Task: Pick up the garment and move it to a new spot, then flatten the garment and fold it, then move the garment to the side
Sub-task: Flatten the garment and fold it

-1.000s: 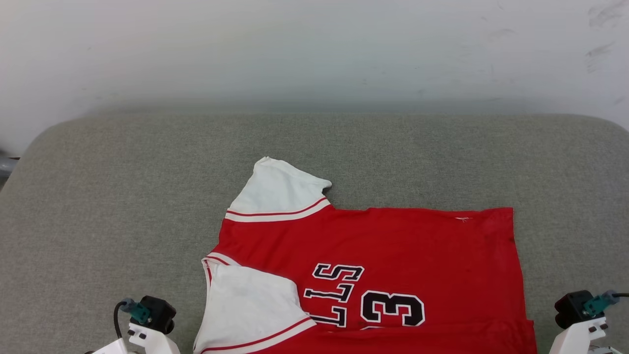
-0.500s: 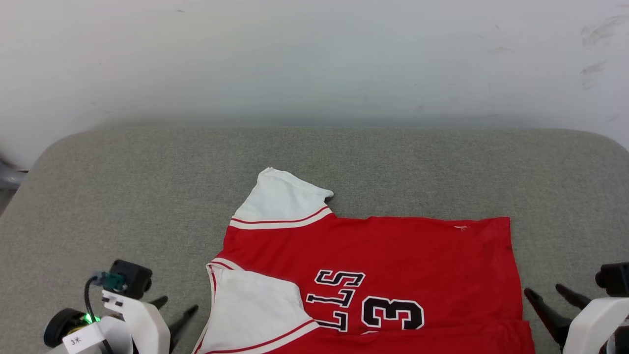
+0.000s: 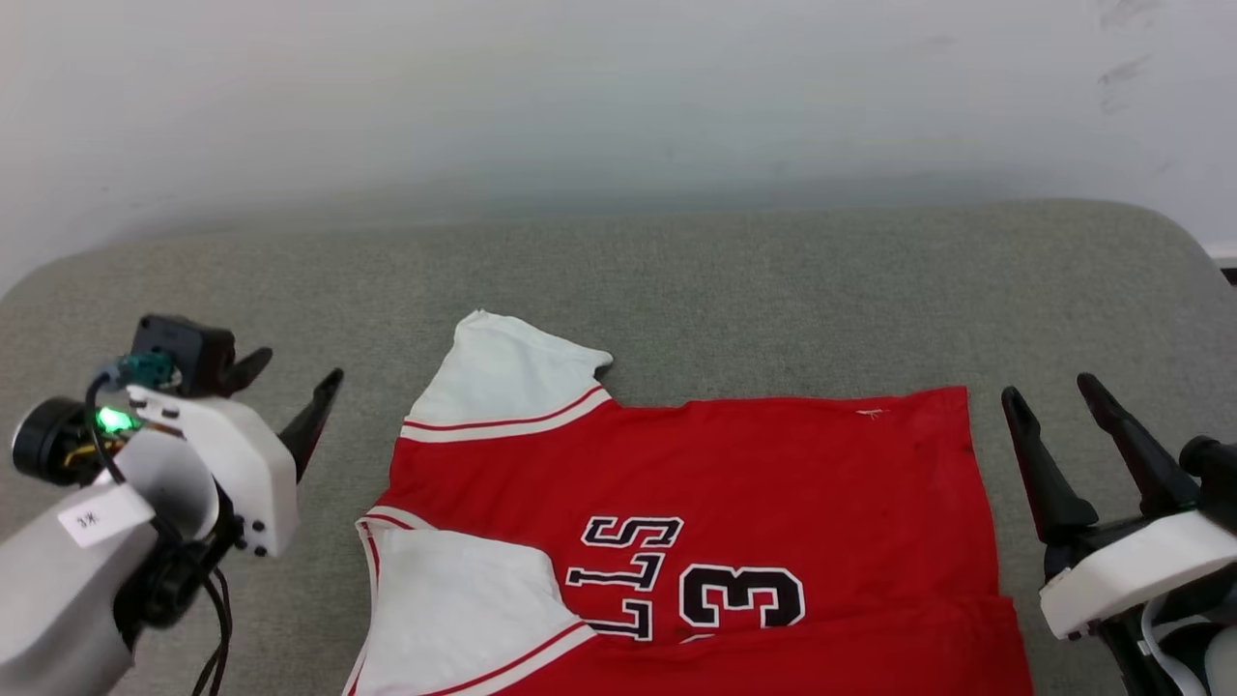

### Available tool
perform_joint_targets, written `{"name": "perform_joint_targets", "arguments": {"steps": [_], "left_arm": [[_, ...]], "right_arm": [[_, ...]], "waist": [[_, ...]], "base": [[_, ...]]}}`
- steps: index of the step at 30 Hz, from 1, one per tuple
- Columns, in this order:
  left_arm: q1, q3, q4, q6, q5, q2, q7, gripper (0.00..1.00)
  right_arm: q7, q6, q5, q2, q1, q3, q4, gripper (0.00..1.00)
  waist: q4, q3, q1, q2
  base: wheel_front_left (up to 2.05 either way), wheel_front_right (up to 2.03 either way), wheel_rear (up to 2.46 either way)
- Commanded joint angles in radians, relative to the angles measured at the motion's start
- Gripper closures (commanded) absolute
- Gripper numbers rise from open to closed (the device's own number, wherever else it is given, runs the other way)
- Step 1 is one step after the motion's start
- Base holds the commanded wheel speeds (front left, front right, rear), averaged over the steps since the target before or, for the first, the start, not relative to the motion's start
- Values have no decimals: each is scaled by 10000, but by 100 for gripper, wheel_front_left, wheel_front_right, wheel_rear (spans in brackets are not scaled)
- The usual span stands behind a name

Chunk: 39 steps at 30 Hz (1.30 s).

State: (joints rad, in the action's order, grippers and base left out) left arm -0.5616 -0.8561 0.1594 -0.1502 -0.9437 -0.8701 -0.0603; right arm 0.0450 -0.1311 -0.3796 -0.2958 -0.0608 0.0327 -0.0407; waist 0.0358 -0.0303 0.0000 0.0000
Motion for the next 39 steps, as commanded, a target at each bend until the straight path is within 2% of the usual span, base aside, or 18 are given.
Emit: {"name": "perform_joint_targets", "arguments": {"steps": [1, 8, 9, 11, 17, 23, 31, 38, 39], "left_arm": [[-545, 98, 183, 178, 58, 147, -181, 0], [-2513, -115, 981, 1083, 80, 472, -1902, 0], [-2513, -115, 981, 1083, 80, 472, -1902, 0], [-3058, -150, 1314, 1256, -66, 556, -2646, 0], [-4488, -204, 2301, 1848, -752, 825, -4868, 0], [-5691, -329, 3085, 2122, -1067, 1192, -6433, 0], [-6817, -815, 4032, 2403, -534, 1501, -7339, 0], [-6683, -1331, 4632, 2630, -555, 1662, -7910, 0], [-6603, -1408, 4683, 2653, -550, 1641, -7953, 52]], "right_arm": [[-132, 9, 249, 304, -122, -34, -344, 0], [-193, 9, 853, 903, -280, 259, -1170, 0], [-193, 9, 853, 903, -280, 259, -1170, 0], [-206, 10, 941, 975, -368, 330, -1316, 0], [-79, 10, 1050, 869, -775, 613, -1520, 0], [-42, 9, 1103, 825, -1185, 647, -1575, 0], [-106, 9, 1096, 870, -1674, 968, -1576, 0], [-228, 9, 1079, 899, -1902, 1021, -1421, 0], [-242, 10, 1056, 890, -1909, 982, -1394, 0]], "waist": [[297, -528, 0, 0], [771, -1793, 0, 0], [771, -1793, 0, 0], [889, -2122, 0, 0], [1278, -3011, 0, 0], [1441, -3707, 0, 0], [1679, -4543, 0, 0], [1760, -4874, 0, 0], [1758, -4879, 0, 0]], "base": [[0, 0, 0], [0, 0, 0], [0, 0, 0], [0, 0, 0], [0, 0, 0], [0, 0, 0], [0, 0, 0], [0, 0, 0], [0, 0, 0]]}}
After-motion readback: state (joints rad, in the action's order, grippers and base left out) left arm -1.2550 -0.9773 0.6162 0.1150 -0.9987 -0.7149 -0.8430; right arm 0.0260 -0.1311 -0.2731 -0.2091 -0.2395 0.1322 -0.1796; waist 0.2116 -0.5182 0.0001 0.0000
